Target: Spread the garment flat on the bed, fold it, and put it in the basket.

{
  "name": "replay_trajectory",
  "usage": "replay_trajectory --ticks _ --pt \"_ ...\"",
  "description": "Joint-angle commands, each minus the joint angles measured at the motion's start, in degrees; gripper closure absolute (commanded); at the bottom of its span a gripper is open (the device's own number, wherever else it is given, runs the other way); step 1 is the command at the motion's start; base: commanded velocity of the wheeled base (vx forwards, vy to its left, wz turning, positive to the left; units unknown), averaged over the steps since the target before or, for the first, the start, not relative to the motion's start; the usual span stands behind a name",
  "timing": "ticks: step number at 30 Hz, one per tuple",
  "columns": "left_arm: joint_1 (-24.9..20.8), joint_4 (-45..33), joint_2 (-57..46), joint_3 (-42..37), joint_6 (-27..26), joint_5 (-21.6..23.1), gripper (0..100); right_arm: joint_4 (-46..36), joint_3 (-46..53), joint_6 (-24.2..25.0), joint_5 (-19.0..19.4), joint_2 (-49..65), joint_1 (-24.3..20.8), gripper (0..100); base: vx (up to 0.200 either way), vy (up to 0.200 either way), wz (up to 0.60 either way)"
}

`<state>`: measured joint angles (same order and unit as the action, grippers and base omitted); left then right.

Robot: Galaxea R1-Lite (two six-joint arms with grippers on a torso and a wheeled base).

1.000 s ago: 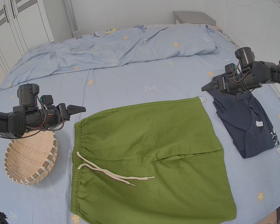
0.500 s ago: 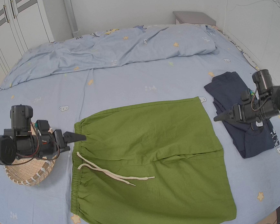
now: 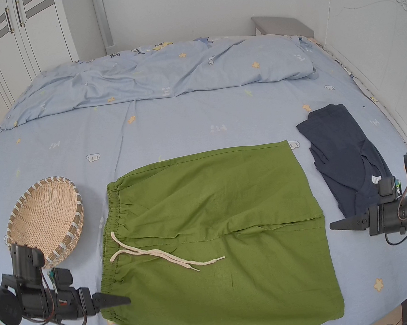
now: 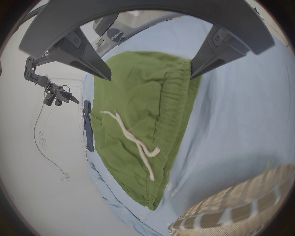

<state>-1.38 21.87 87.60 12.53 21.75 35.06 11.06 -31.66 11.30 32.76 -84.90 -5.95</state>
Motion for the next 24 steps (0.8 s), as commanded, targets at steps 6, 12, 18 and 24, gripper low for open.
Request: replay_trajectory --ticks 6,12,18,24 --pt "4.3 2.6 -1.2 -8.3 -7.8 1.4 0 2.8 6.6 0.7 0.8 7.7 -1.4 0 0.0 0.0 0.0" --pt "9.3 2.7 -0.9 -7.5 -9.4 1.5 0 2.8 6.8 0.7 0.7 7.6 -2.2 0 0.0 0.0 0.0" --pt "8.9 2.7 4.5 -8.3 -14.4 1.5 0 3.0 7.2 0.6 0.7 7.5 -2.4 0 0.0 0.0 0.0" --pt "9.1 2.7 8.6 -8.0 -17.5 1.5 0 3.1 7.4 0.6 0.6 7.5 -3.3 0 0.0 0.0 0.0"
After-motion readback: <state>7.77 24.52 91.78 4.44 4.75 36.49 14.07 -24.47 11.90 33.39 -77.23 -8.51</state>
